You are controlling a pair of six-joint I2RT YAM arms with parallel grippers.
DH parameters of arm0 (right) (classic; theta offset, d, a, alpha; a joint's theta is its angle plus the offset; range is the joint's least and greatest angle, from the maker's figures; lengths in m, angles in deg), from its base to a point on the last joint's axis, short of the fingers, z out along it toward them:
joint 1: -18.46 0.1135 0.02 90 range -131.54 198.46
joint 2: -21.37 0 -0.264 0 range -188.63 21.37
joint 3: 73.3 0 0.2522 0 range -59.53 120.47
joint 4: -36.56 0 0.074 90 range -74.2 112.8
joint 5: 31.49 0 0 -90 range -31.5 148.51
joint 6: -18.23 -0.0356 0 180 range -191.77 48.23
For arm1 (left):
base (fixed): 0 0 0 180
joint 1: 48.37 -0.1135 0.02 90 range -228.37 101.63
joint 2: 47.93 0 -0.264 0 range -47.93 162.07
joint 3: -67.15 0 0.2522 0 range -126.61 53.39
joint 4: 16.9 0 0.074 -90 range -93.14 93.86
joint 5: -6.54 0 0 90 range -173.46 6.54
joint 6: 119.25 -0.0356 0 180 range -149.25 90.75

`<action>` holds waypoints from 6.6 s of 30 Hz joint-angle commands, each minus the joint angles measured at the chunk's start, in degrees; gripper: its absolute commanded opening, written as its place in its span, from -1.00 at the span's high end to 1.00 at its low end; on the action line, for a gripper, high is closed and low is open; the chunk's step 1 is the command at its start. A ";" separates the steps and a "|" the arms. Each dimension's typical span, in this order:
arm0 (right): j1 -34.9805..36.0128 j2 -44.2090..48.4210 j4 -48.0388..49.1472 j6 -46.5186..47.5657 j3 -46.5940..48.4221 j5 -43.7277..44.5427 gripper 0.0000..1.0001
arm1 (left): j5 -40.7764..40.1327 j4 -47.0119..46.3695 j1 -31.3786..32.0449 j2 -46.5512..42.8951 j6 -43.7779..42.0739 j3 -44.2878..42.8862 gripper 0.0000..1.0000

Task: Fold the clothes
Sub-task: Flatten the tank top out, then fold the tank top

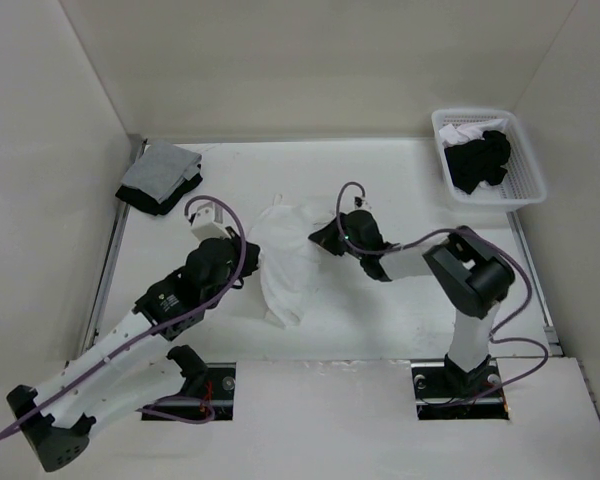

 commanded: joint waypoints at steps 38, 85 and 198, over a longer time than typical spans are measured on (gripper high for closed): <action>7.73 24.28 -22.57 18.26 -11.95 6.42 0.50 | 10.43 -15.23 -24.62 -13.21 6.75 21.25 0.92; 19.52 69.54 -50.95 33.89 19.49 26.20 0.90 | 11.49 -24.89 -25.68 -14.80 1.47 -13.98 0.93; -14.41 15.74 -11.32 17.20 -3.24 -6.59 0.92 | 17.54 -49.42 -38.60 25.73 8.59 26.42 0.40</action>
